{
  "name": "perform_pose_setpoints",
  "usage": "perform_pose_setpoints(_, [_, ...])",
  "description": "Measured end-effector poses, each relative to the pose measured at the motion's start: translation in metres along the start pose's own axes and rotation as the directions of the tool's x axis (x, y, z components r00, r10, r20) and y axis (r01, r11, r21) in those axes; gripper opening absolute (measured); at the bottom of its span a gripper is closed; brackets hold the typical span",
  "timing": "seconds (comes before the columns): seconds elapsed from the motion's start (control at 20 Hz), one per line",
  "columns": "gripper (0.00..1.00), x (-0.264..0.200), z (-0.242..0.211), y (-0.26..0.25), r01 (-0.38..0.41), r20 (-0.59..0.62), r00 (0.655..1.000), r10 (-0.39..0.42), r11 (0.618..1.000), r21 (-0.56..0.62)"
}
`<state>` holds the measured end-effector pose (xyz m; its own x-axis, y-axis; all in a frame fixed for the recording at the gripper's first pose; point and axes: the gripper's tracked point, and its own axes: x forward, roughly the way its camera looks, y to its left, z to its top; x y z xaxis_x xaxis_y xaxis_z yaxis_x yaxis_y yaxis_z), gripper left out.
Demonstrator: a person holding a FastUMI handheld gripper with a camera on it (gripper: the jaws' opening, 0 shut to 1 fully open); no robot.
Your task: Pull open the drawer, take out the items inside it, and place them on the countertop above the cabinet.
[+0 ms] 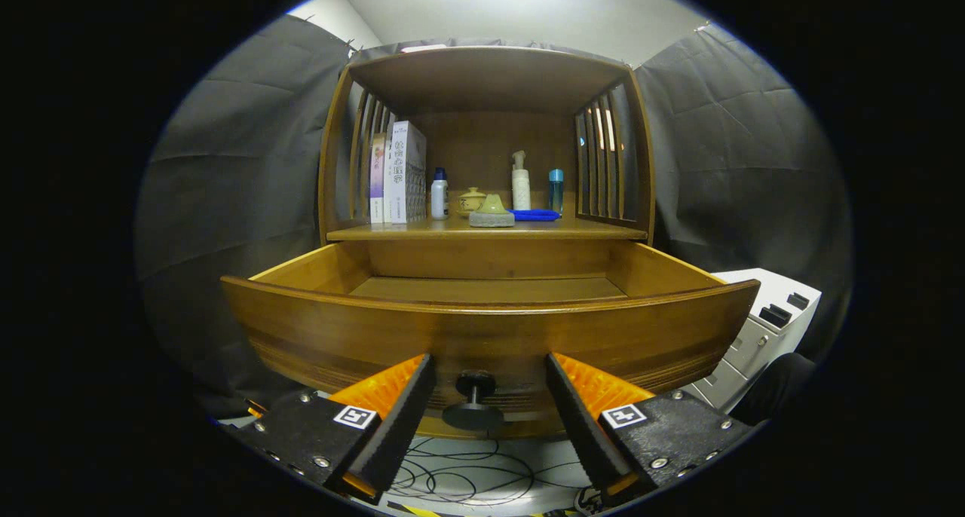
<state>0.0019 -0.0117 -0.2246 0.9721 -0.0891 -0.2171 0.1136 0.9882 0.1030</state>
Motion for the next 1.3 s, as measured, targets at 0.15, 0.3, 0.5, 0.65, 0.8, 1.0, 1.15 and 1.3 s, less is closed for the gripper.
perform_pose_setpoints(0.15, [0.93,0.003,0.002,-0.001,0.016,0.006,1.000,-0.016,1.000,0.010])
perform_pose_setpoints(0.3, [0.93,0.006,0.004,-0.001,0.012,0.007,1.000,-0.012,1.000,0.000])
perform_pose_setpoints(0.5, [0.95,0.017,0.012,0.009,-0.022,0.017,1.000,0.023,1.000,-0.022])
perform_pose_setpoints(0.65, [0.95,0.026,0.012,0.010,-0.037,0.004,0.999,0.037,0.999,-0.007])
perform_pose_setpoints(0.8, [0.95,0.043,0.015,0.012,-0.045,-0.015,0.999,0.045,0.999,0.025])
perform_pose_setpoints(1.0, [0.95,0.067,0.026,0.014,-0.042,-0.009,0.999,0.042,0.998,0.047])
perform_pose_setpoints(1.15, [0.95,0.089,0.025,0.017,-0.035,-0.031,0.999,0.037,0.997,0.071])
perform_pose_setpoints(1.3, [0.95,0.110,0.031,0.020,-0.020,-0.027,0.999,0.022,0.997,0.068])
